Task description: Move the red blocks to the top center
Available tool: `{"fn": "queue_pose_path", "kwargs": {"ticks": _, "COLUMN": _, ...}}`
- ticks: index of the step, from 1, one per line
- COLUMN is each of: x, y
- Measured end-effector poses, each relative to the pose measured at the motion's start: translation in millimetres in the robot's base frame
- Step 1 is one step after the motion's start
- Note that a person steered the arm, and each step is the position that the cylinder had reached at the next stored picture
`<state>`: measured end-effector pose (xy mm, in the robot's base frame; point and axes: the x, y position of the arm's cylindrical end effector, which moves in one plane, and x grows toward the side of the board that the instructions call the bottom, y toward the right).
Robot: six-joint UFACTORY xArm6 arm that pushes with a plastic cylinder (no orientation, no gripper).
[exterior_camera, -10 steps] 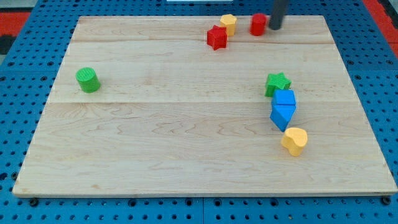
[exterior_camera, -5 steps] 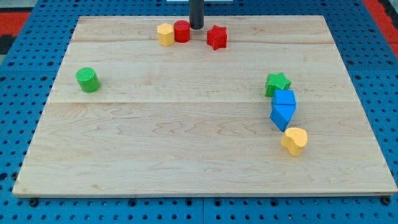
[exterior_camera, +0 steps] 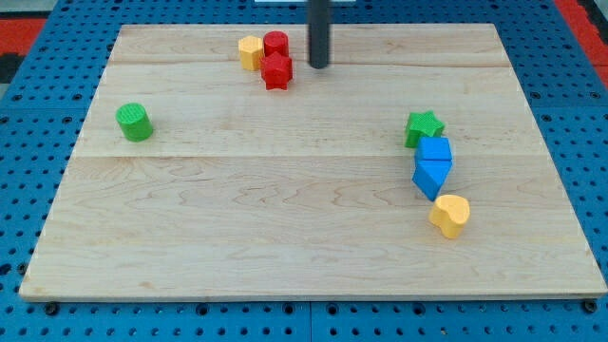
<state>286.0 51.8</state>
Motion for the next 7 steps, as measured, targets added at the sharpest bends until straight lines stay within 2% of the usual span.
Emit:
{"fn": "queue_pose_path", "kwargs": {"ticks": 1, "x": 42, "y": -6}}
{"fn": "queue_pose_path", "kwargs": {"ticks": 3, "x": 42, "y": -97}}
{"fn": "queue_pose_path", "kwargs": {"ticks": 5, "x": -17, "y": -93}}
{"fn": "queue_pose_path", "kwargs": {"ticks": 6, "x": 36, "y": -94}}
{"fn": "queue_pose_path", "kwargs": {"ticks": 7, "x": 40, "y": -149}}
